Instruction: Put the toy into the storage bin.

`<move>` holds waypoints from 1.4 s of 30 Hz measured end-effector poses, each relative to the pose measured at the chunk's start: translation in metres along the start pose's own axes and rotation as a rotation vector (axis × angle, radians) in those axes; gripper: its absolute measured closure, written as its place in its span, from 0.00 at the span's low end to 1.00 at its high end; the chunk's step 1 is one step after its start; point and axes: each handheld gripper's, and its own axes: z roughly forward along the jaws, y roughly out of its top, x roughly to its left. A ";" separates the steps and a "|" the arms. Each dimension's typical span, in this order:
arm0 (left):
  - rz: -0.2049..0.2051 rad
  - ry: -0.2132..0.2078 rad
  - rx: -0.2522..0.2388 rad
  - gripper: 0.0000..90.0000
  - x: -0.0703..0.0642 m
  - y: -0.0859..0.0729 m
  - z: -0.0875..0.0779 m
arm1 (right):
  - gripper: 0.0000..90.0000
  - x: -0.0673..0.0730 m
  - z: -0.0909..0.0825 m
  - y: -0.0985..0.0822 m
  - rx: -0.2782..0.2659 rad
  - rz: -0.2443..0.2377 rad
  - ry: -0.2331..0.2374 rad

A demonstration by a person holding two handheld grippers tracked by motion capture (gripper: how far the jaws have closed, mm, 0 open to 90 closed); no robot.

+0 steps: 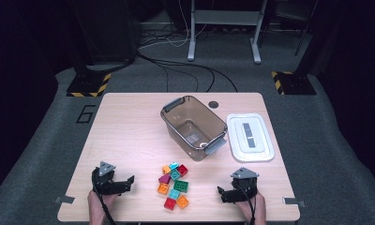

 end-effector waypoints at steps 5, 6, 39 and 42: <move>0.017 -0.070 -0.011 0.00 -0.015 0.005 -0.001 | 0.00 0.000 0.000 0.000 -0.001 0.001 0.001; 0.017 -0.088 -0.013 0.00 -0.018 0.005 -0.001 | 0.00 0.000 0.000 0.000 -0.001 0.001 0.001; 0.135 -0.260 0.007 0.16 -0.098 0.006 0.016 | 0.00 0.000 0.000 0.000 -0.003 0.018 -0.011; 0.140 -0.259 0.008 0.20 -0.100 0.004 0.016 | 0.00 0.000 0.000 0.000 -0.003 0.020 -0.011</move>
